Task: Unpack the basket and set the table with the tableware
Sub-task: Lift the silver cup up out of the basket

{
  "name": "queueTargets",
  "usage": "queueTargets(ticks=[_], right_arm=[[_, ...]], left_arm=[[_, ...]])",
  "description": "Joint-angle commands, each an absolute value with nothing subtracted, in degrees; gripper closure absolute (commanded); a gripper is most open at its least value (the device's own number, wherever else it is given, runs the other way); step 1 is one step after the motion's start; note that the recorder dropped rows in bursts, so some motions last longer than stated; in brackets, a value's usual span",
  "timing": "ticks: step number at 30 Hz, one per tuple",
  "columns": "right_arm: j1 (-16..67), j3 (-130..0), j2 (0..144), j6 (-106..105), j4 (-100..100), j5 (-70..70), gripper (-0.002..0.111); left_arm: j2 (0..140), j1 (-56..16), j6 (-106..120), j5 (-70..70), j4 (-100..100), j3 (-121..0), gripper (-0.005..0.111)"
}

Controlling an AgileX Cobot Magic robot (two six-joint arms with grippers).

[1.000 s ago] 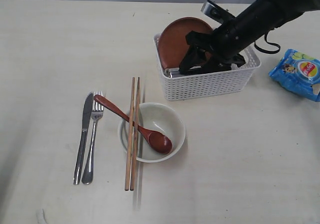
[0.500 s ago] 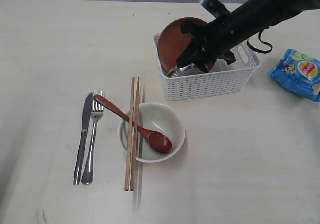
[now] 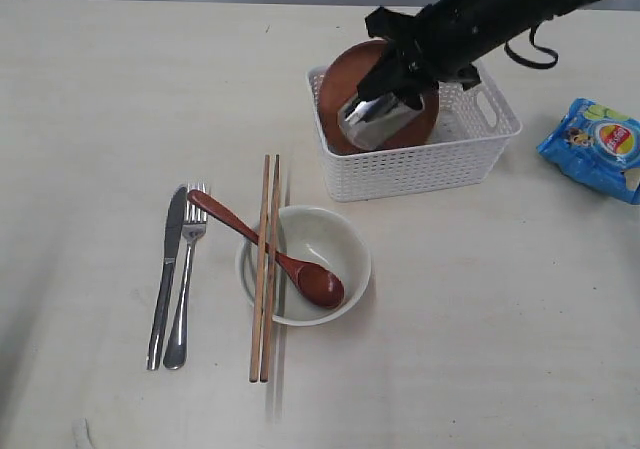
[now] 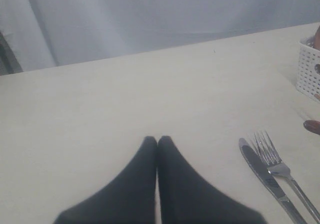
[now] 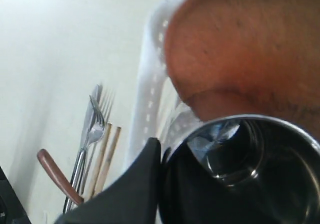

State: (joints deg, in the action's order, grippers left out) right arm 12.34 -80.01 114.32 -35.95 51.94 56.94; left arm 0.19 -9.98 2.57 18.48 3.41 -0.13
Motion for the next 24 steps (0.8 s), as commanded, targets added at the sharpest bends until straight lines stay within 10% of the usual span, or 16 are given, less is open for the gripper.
queueTargets(ticks=[1, 24], right_arm=[[15.1, -82.9, 110.0, -34.1, 49.0, 56.4, 0.109], [44.4, -110.8, 122.3, -2.4, 12.3, 53.0, 0.109]], left_arm=[[0.0, -9.8, 2.5, 18.5, 2.9, 0.0, 0.107], [0.0, -9.8, 2.5, 18.5, 2.9, 0.0, 0.107]])
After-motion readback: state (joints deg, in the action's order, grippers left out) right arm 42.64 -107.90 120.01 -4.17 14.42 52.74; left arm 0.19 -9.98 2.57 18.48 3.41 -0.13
